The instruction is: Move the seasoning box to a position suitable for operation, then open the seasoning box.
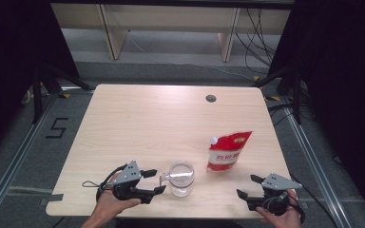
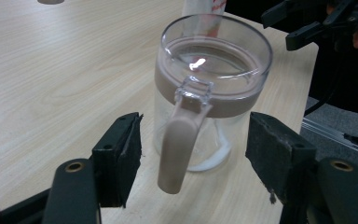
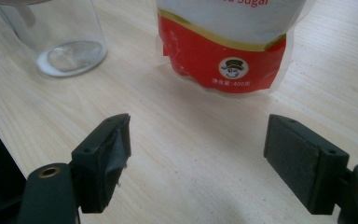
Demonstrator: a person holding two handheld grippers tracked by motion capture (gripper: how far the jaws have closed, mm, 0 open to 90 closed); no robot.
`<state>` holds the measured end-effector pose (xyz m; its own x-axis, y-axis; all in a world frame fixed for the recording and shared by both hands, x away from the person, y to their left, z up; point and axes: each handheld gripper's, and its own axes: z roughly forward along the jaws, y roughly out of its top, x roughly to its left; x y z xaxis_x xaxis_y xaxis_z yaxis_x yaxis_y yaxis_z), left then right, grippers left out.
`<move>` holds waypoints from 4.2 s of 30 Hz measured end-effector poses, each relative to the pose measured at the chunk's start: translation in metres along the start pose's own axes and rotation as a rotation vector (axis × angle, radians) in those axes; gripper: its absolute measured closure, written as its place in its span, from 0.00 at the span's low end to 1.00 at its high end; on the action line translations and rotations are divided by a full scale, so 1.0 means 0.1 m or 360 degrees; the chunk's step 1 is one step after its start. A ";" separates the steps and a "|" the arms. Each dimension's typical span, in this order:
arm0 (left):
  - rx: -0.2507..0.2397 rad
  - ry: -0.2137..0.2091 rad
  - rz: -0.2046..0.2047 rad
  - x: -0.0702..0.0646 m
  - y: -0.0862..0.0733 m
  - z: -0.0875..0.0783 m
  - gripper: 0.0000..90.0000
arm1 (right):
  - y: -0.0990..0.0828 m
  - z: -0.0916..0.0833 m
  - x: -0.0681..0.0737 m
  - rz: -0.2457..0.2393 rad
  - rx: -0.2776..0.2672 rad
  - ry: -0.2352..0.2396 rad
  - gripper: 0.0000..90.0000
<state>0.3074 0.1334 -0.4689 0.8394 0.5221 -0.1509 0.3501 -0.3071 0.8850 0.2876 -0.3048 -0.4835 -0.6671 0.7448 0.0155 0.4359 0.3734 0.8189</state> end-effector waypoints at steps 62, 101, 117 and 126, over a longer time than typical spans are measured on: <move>-0.0080 0.0108 0.0080 -0.07 0.23 0.04 0.99 | 0.16 0.09 0.26 -0.0117 -0.0077 0.0096 0.35; -0.0136 0.0149 0.0130 -0.09 0.17 0.02 0.99 | 0.50 0.44 0.65 -0.0335 -0.0216 0.0257 0.78; -0.0158 0.0158 0.0127 -0.09 0.15 0.03 0.99 | 0.61 0.60 0.71 -0.0329 -0.0254 0.0325 0.90; -0.0159 0.0169 0.0148 -0.09 0.14 0.02 0.99 | 0.64 0.66 0.75 -0.0307 -0.0266 0.0328 0.94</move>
<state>0.3055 0.1227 -0.4562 0.8159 0.5777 -0.0238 0.2256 -0.2802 0.9331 0.3055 -0.1884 -0.4682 -0.8434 0.5352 -0.0474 0.1955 0.3879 0.9007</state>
